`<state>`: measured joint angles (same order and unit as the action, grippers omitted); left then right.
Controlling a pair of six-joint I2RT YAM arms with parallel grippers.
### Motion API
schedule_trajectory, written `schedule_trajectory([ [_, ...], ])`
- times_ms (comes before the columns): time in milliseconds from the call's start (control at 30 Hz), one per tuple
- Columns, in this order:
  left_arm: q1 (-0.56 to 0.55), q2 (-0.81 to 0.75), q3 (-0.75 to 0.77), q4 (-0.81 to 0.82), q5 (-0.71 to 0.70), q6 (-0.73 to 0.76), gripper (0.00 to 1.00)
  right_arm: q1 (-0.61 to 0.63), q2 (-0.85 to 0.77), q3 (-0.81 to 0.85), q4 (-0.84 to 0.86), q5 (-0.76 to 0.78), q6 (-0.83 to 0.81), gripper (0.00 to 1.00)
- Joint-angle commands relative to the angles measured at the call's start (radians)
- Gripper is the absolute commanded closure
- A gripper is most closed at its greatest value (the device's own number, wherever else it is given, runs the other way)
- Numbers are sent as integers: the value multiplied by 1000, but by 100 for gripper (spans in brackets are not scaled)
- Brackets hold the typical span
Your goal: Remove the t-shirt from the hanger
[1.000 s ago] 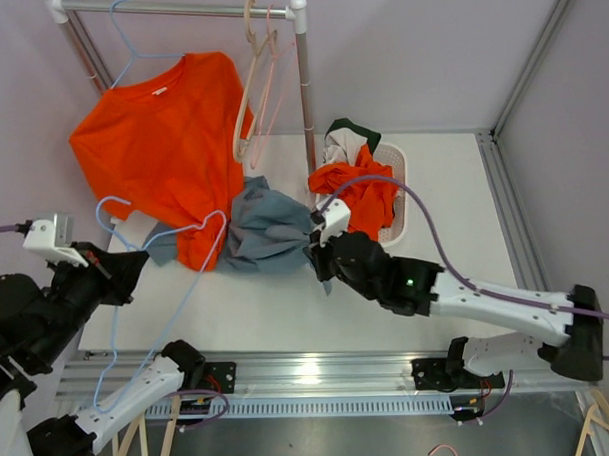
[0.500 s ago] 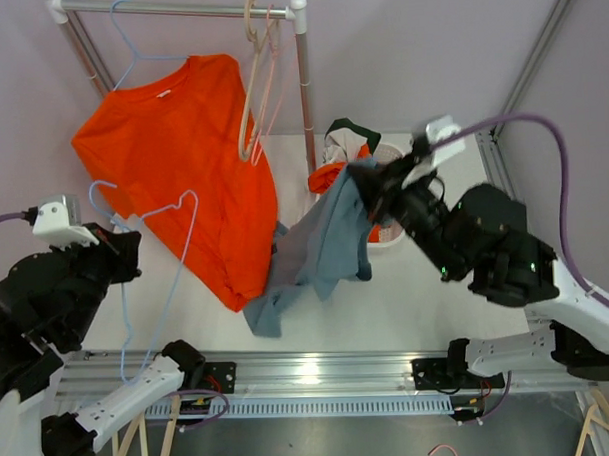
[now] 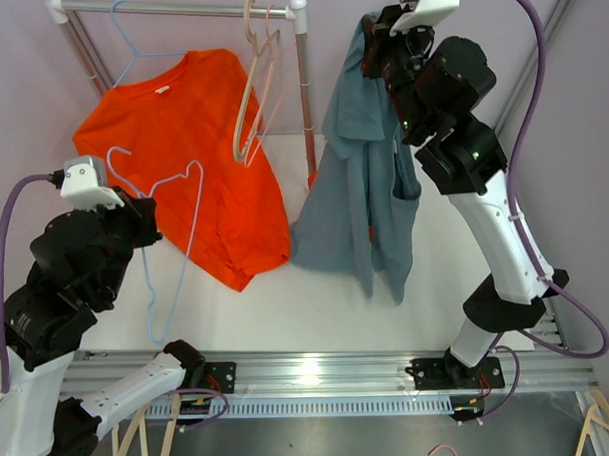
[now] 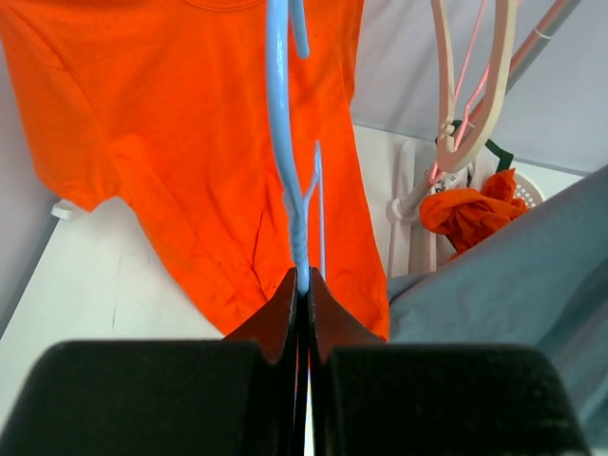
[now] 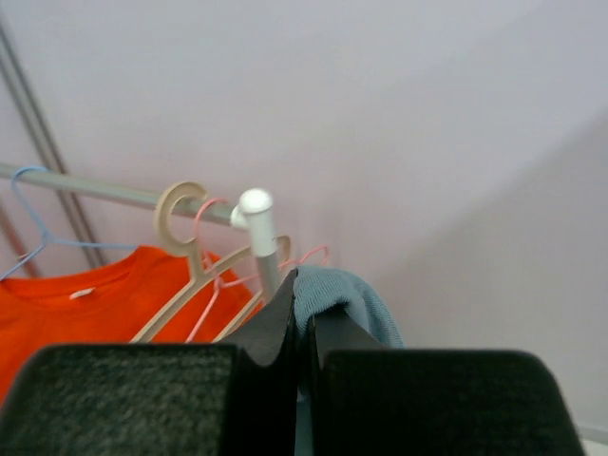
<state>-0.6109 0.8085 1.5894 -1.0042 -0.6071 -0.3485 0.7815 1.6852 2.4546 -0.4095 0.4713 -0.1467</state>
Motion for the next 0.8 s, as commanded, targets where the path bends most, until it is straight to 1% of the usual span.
schedule_trajectory([
  [0, 2, -11, -12, 61, -48, 29, 99, -65, 19, 35, 217, -72, -70, 100],
  [67, 2, -12, -17, 68, -49, 34, 99, -97, 37, 18, 323, -76, -65, 100],
  [167, 0, -14, -32, 79, -62, 42, 99, -169, 94, 67, 397, -100, -41, 100],
  [200, 2, -12, -32, 82, -69, 45, 99, -189, 114, 130, 397, -112, -28, 100],
  [233, 2, -9, -34, 85, -69, 49, 99, -227, 135, 162, 402, -143, -18, 100],
  [300, 2, -6, -34, 91, -74, 52, 99, -261, 189, 226, 451, -180, 7, 100],
  [400, 3, 0, -40, 116, -86, 66, 99, -313, 203, 189, 497, -229, 42, 100],
  [433, 3, 0, -54, 128, -94, 78, 99, -333, 209, 161, 488, -237, 55, 100],
  [533, 11, 11, -68, 174, -105, 100, 99, -355, 226, 94, 387, -238, 114, 100],
  [567, 13, 14, -71, 183, -105, 103, 99, -366, 226, 11, 324, -250, 131, 100],
  [633, 16, 29, -71, 205, -97, 106, 99, -369, 214, -89, 273, -264, 182, 100],
  [667, 17, 34, -78, 213, -92, 108, 99, -370, 205, -205, 237, -278, 203, 100],
  [733, 17, 43, -85, 225, -88, 111, 99, -370, 160, -340, 227, -307, 274, 100],
  [767, 19, 44, -83, 233, -86, 112, 99, -370, 144, -470, 225, -322, 303, 100],
])
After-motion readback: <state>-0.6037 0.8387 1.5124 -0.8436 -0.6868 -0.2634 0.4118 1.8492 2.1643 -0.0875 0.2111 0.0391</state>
